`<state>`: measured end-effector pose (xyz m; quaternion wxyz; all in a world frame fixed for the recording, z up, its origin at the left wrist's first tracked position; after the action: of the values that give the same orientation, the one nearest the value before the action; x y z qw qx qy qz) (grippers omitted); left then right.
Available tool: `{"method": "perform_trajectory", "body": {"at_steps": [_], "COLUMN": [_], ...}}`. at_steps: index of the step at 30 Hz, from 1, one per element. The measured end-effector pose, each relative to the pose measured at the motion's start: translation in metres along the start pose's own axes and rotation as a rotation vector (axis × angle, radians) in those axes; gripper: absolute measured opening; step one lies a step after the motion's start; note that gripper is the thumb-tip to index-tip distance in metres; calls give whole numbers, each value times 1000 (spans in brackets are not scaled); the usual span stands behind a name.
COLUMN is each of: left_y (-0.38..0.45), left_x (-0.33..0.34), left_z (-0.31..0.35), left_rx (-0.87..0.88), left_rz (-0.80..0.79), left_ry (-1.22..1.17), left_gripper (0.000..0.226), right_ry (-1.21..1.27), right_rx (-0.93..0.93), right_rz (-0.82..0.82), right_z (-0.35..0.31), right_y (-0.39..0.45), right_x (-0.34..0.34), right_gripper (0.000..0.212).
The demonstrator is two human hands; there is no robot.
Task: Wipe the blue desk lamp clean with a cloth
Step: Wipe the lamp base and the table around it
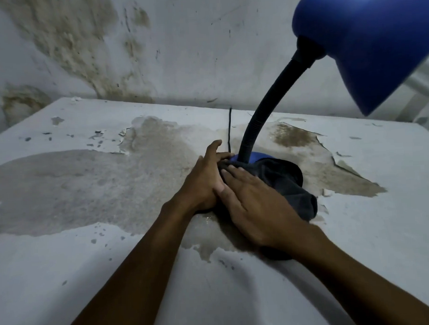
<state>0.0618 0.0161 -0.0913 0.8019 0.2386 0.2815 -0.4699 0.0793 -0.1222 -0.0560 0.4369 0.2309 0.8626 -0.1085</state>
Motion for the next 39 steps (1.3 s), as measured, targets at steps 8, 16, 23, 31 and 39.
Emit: {"method": "perform_trajectory", "body": {"at_steps": [8, 16, 23, 31, 39], "left_y": [-5, -3, -1, -3, 1], "left_x": [0, 0, 0, -1, 0], "left_z": [-1, 0, -2, 0, -2], "left_rx": [4, 32, 53, 46, 52], "left_rz": [-15, -28, -23, -20, -11], "left_ry": [122, 94, 70, 89, 93], "left_gripper": [149, 147, 150, 150, 152], "right_ry": [-187, -118, -106, 22, -110], "right_rx": [255, 23, 114, 159, 28], "right_rz": [165, 64, 102, -29, -34], "right_z": [50, 40, 52, 67, 57], "right_y": [13, -18, -20, 79, -5], "right_x": [-32, -18, -34, -57, -37], "right_gripper": [60, 52, 52, 41, 53]}}
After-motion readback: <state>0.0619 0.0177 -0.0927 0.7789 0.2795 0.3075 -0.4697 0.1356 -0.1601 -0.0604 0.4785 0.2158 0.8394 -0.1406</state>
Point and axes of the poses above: each hand's wrist, its own y-axis towards the middle knuckle, its own x-axis out of the palm, z = x × y, the point moved 3 cm from there along y, towards the middle knuckle, and after that the axes turned 15 degrees about y, right-handed, at the moved point
